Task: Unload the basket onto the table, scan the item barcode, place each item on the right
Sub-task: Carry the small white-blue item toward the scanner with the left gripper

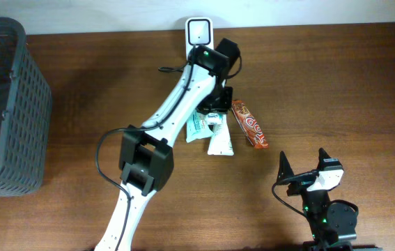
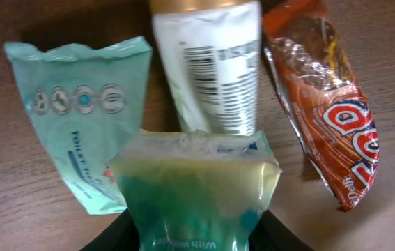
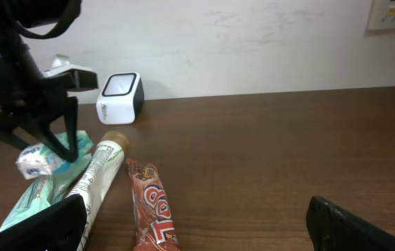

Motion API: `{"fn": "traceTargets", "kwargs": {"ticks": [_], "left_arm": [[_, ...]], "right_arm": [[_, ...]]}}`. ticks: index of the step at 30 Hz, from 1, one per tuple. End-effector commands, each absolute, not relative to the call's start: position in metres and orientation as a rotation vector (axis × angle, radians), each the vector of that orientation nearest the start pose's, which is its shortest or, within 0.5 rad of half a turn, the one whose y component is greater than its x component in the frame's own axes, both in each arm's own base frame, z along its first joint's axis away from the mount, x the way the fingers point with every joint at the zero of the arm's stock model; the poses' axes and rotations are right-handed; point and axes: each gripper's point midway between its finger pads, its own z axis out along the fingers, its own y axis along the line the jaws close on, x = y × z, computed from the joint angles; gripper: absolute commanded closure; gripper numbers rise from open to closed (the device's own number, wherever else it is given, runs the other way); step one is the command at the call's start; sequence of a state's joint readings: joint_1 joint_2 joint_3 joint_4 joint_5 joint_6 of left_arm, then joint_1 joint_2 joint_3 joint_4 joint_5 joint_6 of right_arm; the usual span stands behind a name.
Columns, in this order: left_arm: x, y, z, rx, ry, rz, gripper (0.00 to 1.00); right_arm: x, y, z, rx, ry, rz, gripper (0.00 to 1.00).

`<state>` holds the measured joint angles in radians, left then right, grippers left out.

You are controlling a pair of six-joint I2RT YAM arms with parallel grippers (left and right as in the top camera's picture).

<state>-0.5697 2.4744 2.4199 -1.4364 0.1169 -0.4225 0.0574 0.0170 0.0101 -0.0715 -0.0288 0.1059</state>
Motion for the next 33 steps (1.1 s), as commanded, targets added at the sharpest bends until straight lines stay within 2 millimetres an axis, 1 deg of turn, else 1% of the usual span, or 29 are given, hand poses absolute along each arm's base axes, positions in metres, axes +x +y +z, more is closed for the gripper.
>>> {"fn": "traceTargets", "kwargs": {"ticks": [1, 4, 5, 8, 11, 12, 14, 17, 18, 21, 26, 30, 33], "left_arm": [[0.415, -0.274, 0.089, 0.161, 3.121, -0.324, 0.61], [0.416, -0.272, 0.088, 0.126, 3.125, -0.323, 0.66], [0.414, -0.275, 0.086, 0.098, 3.134, -0.320, 0.67], [0.408, -0.283, 0.077, 0.040, 3.157, -0.308, 0.67], [0.404, -0.292, 0.064, -0.014, 3.180, -0.294, 0.66], [0.403, -0.295, 0.061, -0.019, 3.181, -0.295, 0.65], [0.404, -0.300, 0.055, -0.010, 3.179, -0.295, 0.51], [0.405, -0.299, 0.048, -0.008, 3.181, -0.272, 0.50], [0.406, -0.297, 0.047, -0.009, 3.178, -0.249, 0.51], [0.412, -0.275, 0.043, -0.033, 3.160, -0.100, 0.57], [0.412, -0.247, 0.043, -0.088, 3.187, 0.008, 0.66], [0.414, -0.237, 0.043, -0.122, 3.199, 0.017, 0.66], [0.416, -0.234, 0.044, -0.130, 3.197, 0.015, 0.66]], "right_arm": [[0.246, 0.019, 0.154, 0.017, 1.657, 0.155, 0.01], [0.246, 0.019, 0.154, 0.017, 1.657, 0.155, 0.01], [0.246, 0.019, 0.154, 0.017, 1.657, 0.155, 0.01], [0.246, 0.019, 0.154, 0.017, 1.657, 0.155, 0.01], [0.246, 0.019, 0.154, 0.017, 1.657, 0.155, 0.01], [0.246, 0.019, 0.154, 0.017, 1.657, 0.155, 0.01], [0.246, 0.019, 0.154, 0.017, 1.657, 0.155, 0.01], [0.246, 0.019, 0.154, 0.017, 1.657, 0.155, 0.01], [0.246, 0.019, 0.154, 0.017, 1.657, 0.155, 0.01], [0.246, 0.019, 0.154, 0.017, 1.657, 0.155, 0.01], [0.246, 0.019, 0.154, 0.017, 1.657, 0.155, 0.01], [0.246, 0.019, 0.154, 0.017, 1.657, 0.155, 0.01], [0.246, 0.019, 0.154, 0.017, 1.657, 0.155, 0.01]]}}
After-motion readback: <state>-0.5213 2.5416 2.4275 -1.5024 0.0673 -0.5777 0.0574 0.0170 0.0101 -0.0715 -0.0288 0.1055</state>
